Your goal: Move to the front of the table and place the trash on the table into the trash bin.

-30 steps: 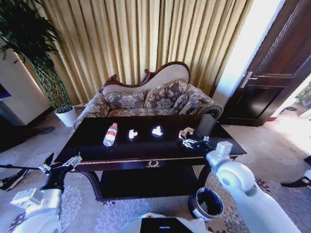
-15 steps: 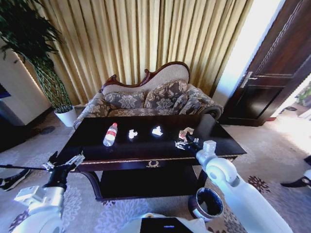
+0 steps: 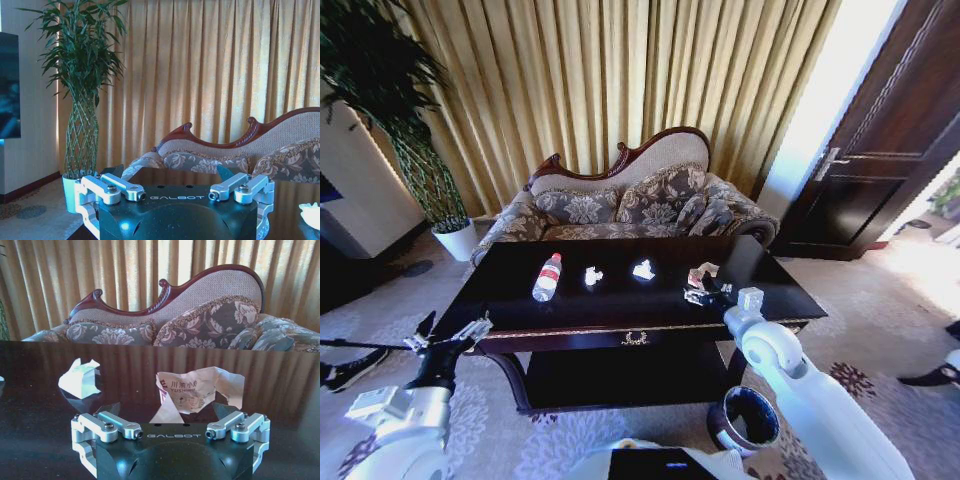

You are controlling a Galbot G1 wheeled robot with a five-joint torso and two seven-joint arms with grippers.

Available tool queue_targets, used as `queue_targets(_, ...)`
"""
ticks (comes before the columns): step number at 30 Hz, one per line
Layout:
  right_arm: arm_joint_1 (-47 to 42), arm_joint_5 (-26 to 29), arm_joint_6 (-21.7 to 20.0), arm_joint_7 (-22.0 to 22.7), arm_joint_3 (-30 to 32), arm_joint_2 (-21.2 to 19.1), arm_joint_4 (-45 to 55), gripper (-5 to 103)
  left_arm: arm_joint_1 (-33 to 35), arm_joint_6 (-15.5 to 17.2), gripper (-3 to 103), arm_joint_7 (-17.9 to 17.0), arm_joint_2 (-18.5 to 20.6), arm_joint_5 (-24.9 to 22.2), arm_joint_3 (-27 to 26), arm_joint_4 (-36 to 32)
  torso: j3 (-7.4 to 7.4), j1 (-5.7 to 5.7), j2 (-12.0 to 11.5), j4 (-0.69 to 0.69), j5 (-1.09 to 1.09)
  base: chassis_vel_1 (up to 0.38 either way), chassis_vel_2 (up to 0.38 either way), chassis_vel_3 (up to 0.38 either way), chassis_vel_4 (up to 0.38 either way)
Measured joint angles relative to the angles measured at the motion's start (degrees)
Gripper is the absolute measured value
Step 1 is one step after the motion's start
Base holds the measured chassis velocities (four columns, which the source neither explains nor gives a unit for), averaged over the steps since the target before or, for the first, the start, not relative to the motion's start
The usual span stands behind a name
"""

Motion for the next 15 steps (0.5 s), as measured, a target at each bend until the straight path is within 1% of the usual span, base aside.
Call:
queue_targets(3, 0.00, -0.40, 0.33, 0.02, -0.02, 0.00, -0.39, 100, -0.07, -0.01, 100, 0.00, 0.01, -0.08, 0.01, 0.00, 0.00, 0.00, 0.00, 0.00, 0.00, 0.000, 0.000, 0.000, 0.000)
queue_targets(4, 0.02, -0.63, 0.54, 0.08, -0.02, -0.02, -0.57, 102, -0.07, -0.02, 100, 0.00, -0.01, -0.10, 0.02, 0.00, 0.00, 0.00, 0.00, 0.00, 0.00, 0.000, 0.000, 0.000, 0.000)
queue_targets(5, 0.04, -0.70, 0.68, 0.13, 0.00, -0.06, -0.64, 102, -0.05, -0.06, 100, 0.00, -0.07, -0.10, 0.02, 0.00, 0.00, 0.00, 0.00, 0.00, 0.00, 0.000, 0.000, 0.000, 0.000)
queue_targets(7, 0.03, -0.72, 0.83, 0.15, 0.06, -0.20, -0.65, 93, -0.04, -0.14, 100, 0.00, -0.23, -0.09, 0.01, 0.00, 0.00, 0.00, 0.00, 0.00, 0.00, 0.000, 0.000, 0.000, 0.000)
queue_targets(9, 0.01, -0.73, 0.88, 0.15, 0.11, -0.26, -0.65, 93, -0.04, -0.18, 100, 0.00, -0.29, -0.09, 0.01, 0.00, 0.00, 0.00, 0.00, 0.00, 0.00, 0.000, 0.000, 0.000, 0.000)
queue_targets(10, -0.10, -0.73, 1.00, 0.16, 0.27, -0.49, -0.65, 83, -0.04, -0.39, 100, 0.00, -0.47, -0.05, -0.06, 0.00, 0.00, 0.00, 0.00, 0.00, 0.00, 0.000, 0.000, 0.000, 0.000)
queue_targets(11, -0.19, -0.73, 1.08, 0.16, 0.33, -0.60, -0.65, 83, -0.04, -0.56, 100, 0.00, -0.57, 0.01, -0.11, 0.00, 0.00, 0.00, 0.00, 0.00, 0.00, 0.000, 0.000, 0.000, 0.000)
queue_targets(12, -0.30, -0.77, 1.15, 0.15, 0.35, -0.67, -0.65, 77, -0.04, -0.71, 100, 0.00, -0.64, 0.07, -0.15, 0.00, 0.00, 0.00, 0.00, 0.00, 0.00, 0.000, 0.000, 0.000, 0.000)
queue_targets(13, -0.30, -0.77, 1.15, 0.15, 0.35, -0.67, -0.65, 77, -0.04, -0.71, 100, 0.00, -0.64, 0.07, -0.15, 0.00, 0.00, 0.00, 0.00, 0.00, 0.00, 0.000, 0.000, 0.000, 0.000)
queue_targets(15, -0.58, -1.03, 1.33, 0.15, 0.32, -0.82, -0.70, 66, -0.04, -0.79, 100, 0.00, -0.60, 0.17, -0.21, 0.00, 0.00, 0.00, 0.00, 0.00, 0.00, 0.000, 0.000, 0.000, 0.000)
